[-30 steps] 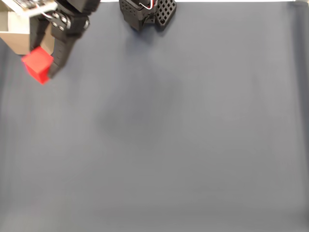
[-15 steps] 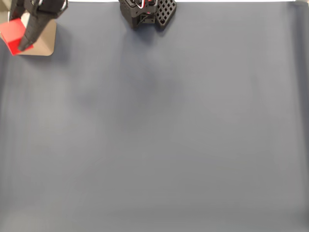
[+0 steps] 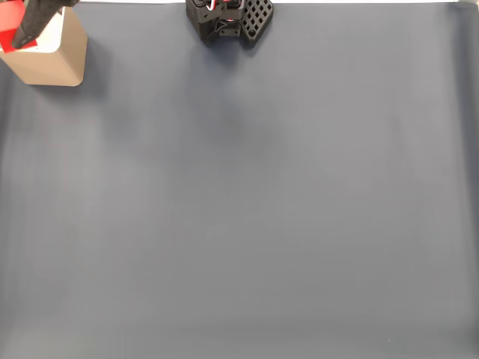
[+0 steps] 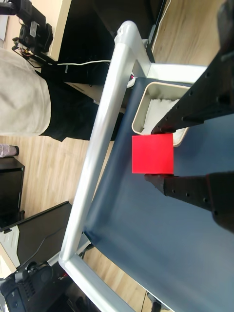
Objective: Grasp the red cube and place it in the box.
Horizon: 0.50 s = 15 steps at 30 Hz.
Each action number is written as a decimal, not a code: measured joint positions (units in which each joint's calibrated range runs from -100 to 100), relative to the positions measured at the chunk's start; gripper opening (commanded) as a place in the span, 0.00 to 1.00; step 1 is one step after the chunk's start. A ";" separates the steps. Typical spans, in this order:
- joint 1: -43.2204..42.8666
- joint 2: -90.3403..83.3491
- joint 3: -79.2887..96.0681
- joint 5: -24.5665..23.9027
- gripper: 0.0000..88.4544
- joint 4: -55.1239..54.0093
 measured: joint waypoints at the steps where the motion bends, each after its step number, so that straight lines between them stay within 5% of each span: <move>1: 0.45 0.00 0.00 -0.05 0.00 0.00; 15: 6.45 0.00 3.25 -0.05 0.00 -0.24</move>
